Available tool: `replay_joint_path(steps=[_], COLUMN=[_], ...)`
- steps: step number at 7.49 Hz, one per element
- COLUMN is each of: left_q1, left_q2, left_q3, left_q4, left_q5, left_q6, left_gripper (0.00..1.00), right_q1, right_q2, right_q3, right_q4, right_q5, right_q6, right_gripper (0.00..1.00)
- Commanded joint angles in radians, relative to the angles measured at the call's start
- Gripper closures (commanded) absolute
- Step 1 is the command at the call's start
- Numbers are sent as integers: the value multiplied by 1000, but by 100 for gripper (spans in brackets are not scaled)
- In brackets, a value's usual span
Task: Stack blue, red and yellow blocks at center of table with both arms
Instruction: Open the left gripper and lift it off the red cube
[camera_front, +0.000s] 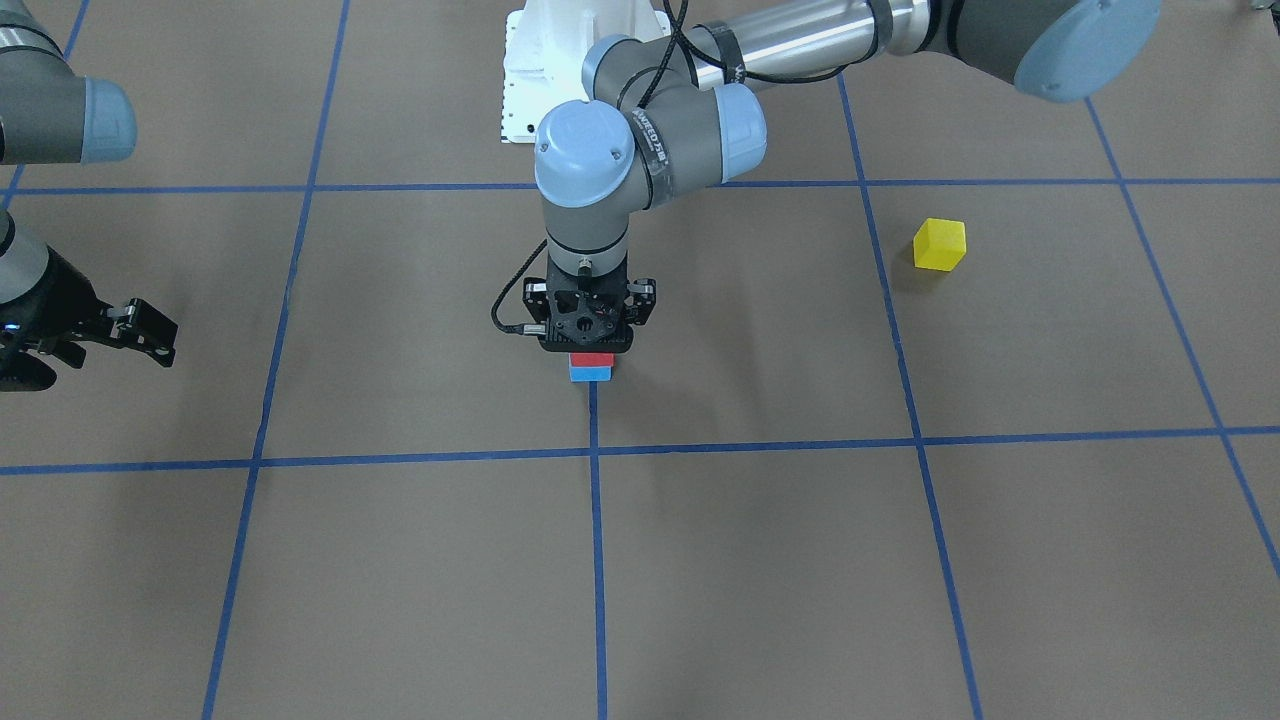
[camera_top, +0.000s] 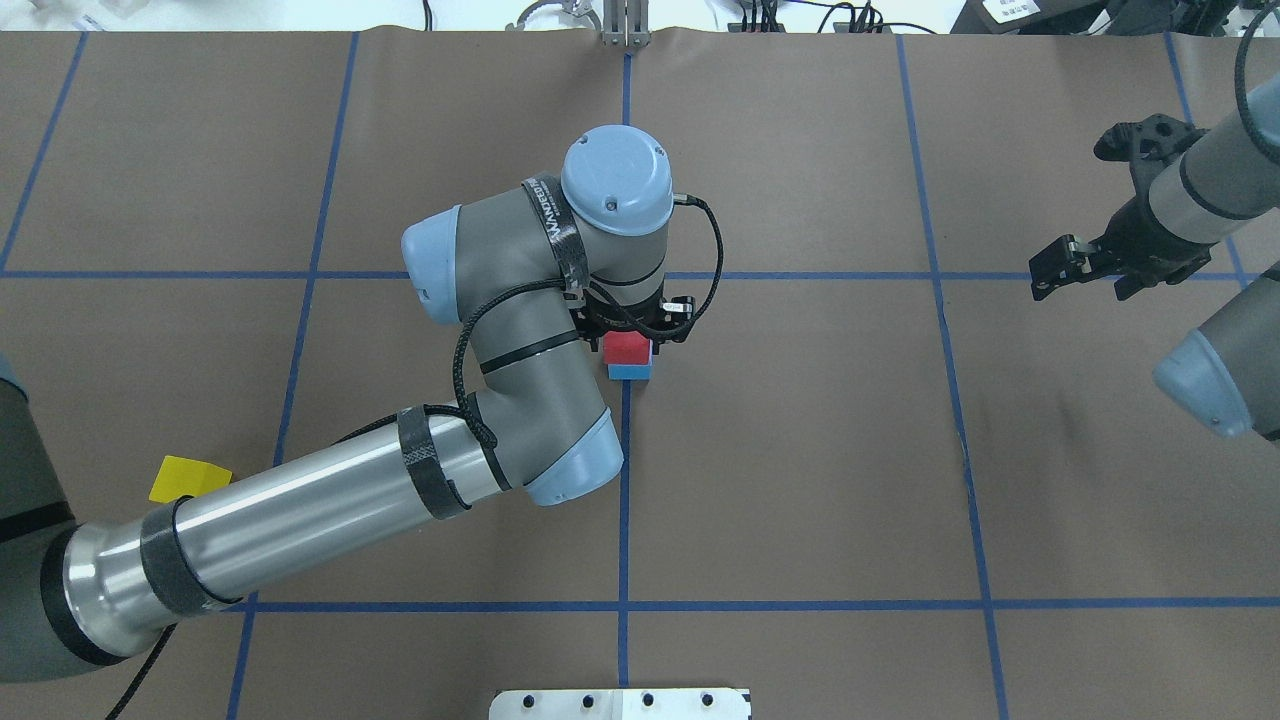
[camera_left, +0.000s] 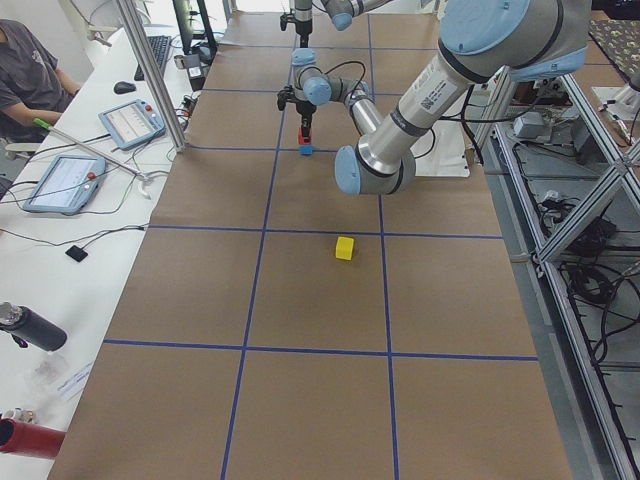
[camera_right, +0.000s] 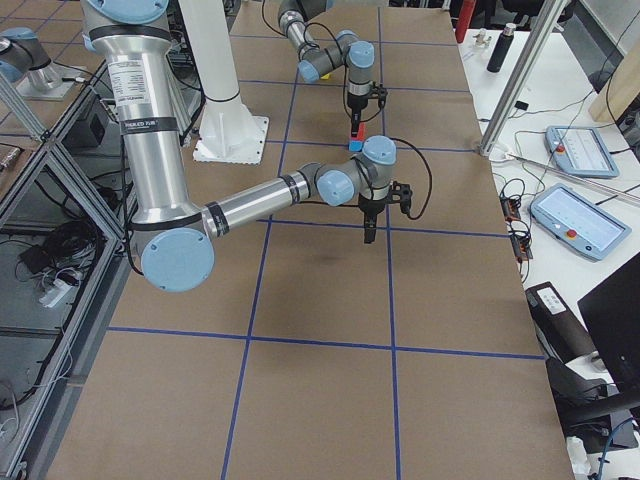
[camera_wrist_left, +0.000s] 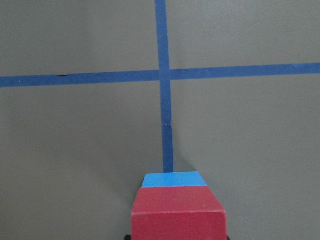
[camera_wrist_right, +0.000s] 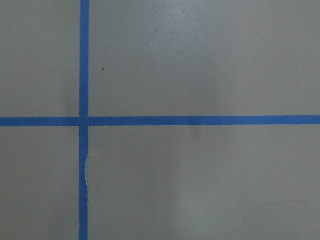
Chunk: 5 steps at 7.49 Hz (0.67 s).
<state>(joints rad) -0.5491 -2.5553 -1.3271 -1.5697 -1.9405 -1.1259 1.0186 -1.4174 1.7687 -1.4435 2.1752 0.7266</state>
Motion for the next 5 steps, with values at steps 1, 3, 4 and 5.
replay_joint_path(steps=[1,3,4,5], left_q1=[0,-3,-6,-18], left_q2=[0,3,38,137], left_q3=[-7,-39,-100,-253], left_q4=[-3,8,17,66], left_q5=[0,-3,-6,-9], left_q6=[-2,0,1,18], left_gripper=[0,0,0,0], right_q1=[0,0,0,0], right_q2=[0,0,0,0], right_q3=[0,0,0,6], right_q4=[0,0,0,0], right_q5=[0,2,2,3], right_q6=[-1,0,-1,0], right_gripper=[0,0,0,0])
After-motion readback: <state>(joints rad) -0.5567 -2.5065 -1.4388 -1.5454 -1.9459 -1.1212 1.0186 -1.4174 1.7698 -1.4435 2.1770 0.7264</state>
